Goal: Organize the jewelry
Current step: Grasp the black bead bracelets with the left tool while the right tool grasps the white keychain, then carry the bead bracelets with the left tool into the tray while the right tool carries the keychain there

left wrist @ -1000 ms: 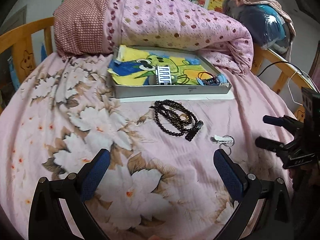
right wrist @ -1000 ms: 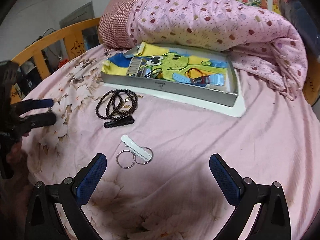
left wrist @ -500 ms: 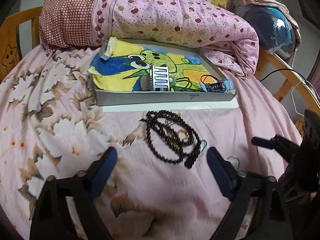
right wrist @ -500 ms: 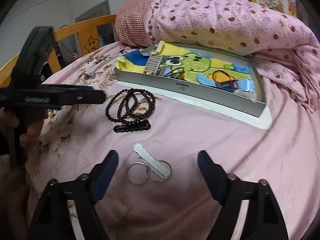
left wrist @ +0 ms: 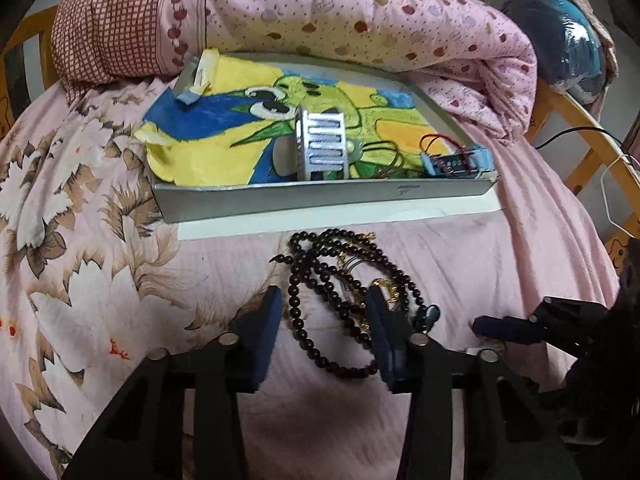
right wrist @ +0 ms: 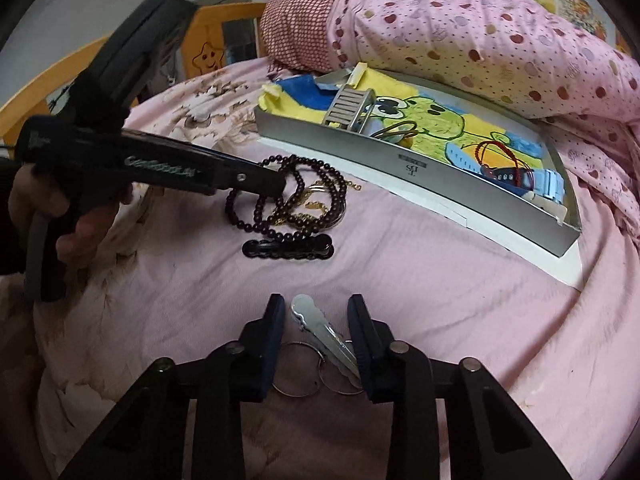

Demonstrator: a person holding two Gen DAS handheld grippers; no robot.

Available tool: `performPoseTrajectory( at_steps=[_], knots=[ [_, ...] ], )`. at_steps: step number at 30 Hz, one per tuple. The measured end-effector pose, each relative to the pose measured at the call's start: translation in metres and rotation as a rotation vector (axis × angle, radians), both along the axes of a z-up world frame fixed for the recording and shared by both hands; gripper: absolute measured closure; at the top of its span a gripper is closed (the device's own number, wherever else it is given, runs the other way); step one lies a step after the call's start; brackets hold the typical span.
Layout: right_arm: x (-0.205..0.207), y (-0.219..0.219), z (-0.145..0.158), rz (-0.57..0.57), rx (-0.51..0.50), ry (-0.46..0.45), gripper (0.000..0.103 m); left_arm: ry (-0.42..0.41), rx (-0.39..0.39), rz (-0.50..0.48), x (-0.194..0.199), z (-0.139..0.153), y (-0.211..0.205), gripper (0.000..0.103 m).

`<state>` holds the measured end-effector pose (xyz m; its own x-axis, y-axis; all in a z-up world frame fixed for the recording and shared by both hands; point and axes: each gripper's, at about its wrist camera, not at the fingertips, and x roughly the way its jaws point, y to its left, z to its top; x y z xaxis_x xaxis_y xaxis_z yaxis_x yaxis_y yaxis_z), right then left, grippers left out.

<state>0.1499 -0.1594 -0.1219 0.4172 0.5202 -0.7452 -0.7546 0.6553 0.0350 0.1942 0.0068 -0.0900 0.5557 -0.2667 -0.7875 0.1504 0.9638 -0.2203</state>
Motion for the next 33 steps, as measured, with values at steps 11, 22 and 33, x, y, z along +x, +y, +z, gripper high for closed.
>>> performPoseTrajectory(
  at_steps=[11,22,33],
  knots=[
    [0.016,-0.021,0.014,-0.071,0.167,0.089,0.088,0.04,0.024,0.038,0.008,-0.006,0.001,0.098],
    [0.037,-0.049,0.032,-0.157,0.402,0.178,0.088,-0.104,0.064,0.033,-0.025,0.033,-0.008,0.099],
    [0.062,-0.059,0.065,-0.202,0.498,0.067,0.088,-0.21,0.056,-0.024,-0.025,0.085,-0.025,0.1]
  ],
)
